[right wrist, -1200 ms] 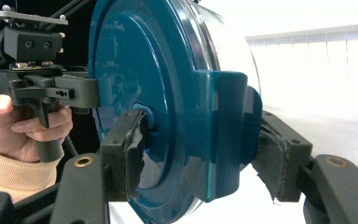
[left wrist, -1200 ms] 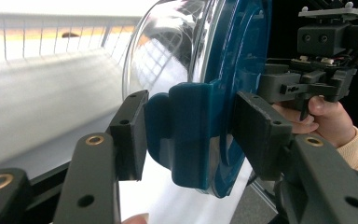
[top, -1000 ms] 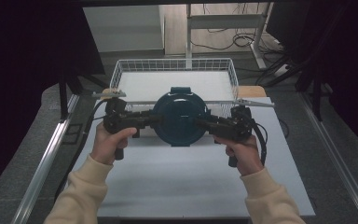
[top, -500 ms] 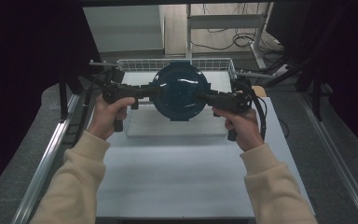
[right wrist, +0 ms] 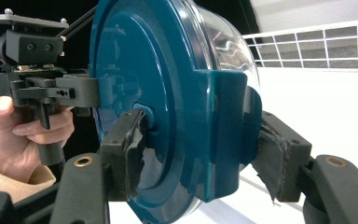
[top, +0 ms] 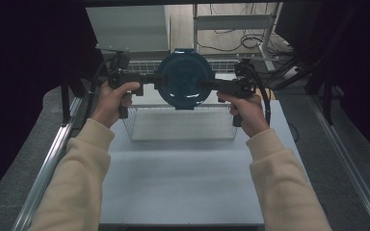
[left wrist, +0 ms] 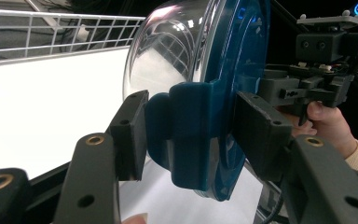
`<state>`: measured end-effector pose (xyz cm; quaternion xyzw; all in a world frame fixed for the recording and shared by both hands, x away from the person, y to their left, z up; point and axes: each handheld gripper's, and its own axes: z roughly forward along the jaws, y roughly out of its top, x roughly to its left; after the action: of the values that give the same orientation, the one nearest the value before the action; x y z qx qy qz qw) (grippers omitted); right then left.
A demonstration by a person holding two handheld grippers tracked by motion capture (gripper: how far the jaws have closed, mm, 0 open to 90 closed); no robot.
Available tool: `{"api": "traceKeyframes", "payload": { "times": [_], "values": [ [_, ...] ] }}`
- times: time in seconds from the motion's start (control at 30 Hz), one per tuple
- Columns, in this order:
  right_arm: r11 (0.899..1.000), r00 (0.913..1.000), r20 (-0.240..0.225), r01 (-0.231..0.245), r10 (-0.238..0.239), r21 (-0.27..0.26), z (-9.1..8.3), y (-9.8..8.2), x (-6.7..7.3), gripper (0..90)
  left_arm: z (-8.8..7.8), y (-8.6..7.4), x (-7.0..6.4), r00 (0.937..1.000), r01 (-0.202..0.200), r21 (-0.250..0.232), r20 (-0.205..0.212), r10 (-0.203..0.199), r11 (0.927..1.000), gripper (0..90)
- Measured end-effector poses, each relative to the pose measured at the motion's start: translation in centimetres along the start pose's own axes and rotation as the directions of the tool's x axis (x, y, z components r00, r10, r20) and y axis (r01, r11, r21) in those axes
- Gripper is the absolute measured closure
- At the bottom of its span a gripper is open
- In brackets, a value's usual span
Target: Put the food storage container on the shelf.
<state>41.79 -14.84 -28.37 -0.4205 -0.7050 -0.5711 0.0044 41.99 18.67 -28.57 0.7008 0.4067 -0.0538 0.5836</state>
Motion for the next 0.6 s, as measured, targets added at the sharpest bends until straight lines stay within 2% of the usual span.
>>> {"api": "traceKeyframes", "payload": {
  "times": [0.2, 0.33, 0.4, 0.43, 0.47, 0.5, 0.53, 0.6],
  "values": [
    [1.000, 0.9997, 0.000, -0.025, 0.025, -0.002, 0.6, 0.4, -1.0, 38.9, 0.7, 0.5, 0.9, 0.9998, 0.018, 0.003, -0.006, -0.018, 0.9998, 47.1],
    [0.999, 0.9991, 0.012, -0.040, 0.040, 0.015, 1.3, 0.5, -2.0, 38.8, 1.7, 0.6, 2.2, 0.9993, 0.036, 0.023, -0.010, -0.036, 0.9991, 46.7],
    [0.997, 0.9976, 0.028, -0.064, 0.063, 0.042, 2.1, 0.5, -3.0, 38.5, 2.5, 0.4, 3.3, 0.9981, 0.058, 0.046, -0.021, -0.058, 0.9973, 45.8],
    [0.997, 0.9976, 0.028, -0.064, 0.063, 0.042, 2.1, 0.5, -3.0, 38.5, 2.5, 0.4, 3.3, 0.9981, 0.058, 0.046, -0.021, -0.058, 0.9973, 45.6],
    [0.994, 0.9957, 0.040, -0.086, 0.083, 0.064, 2.7, 0.4, -3.7, 37.8, 2.9, 0.3, 3.7, 0.9971, 0.072, 0.054, -0.027, -0.071, 0.9959, 45.4],
    [0.994, 0.9957, 0.040, -0.086, 0.083, 0.064, 2.7, 0.4, -3.7, 37.8, 3.1, 0.2, 4.0, 0.9965, 0.080, 0.053, -0.025, -0.079, 0.9953, 45.4],
    [0.993, 0.9947, 0.042, -0.097, 0.094, 0.070, 2.9, 0.3, -4.0, 37.2, 3.2, 0.2, 4.3, 0.9945, 0.104, 0.038, -0.018, -0.104, 0.9938, 45.5],
    [0.991, 0.9916, 0.036, -0.126, 0.124, 0.052, 3.2, 0.5, -4.6, 36.8, 3.5, 0.3, 4.7, 0.9919, 0.126, 0.022, -0.017, -0.126, 0.9918, 45.7]
  ]
}}
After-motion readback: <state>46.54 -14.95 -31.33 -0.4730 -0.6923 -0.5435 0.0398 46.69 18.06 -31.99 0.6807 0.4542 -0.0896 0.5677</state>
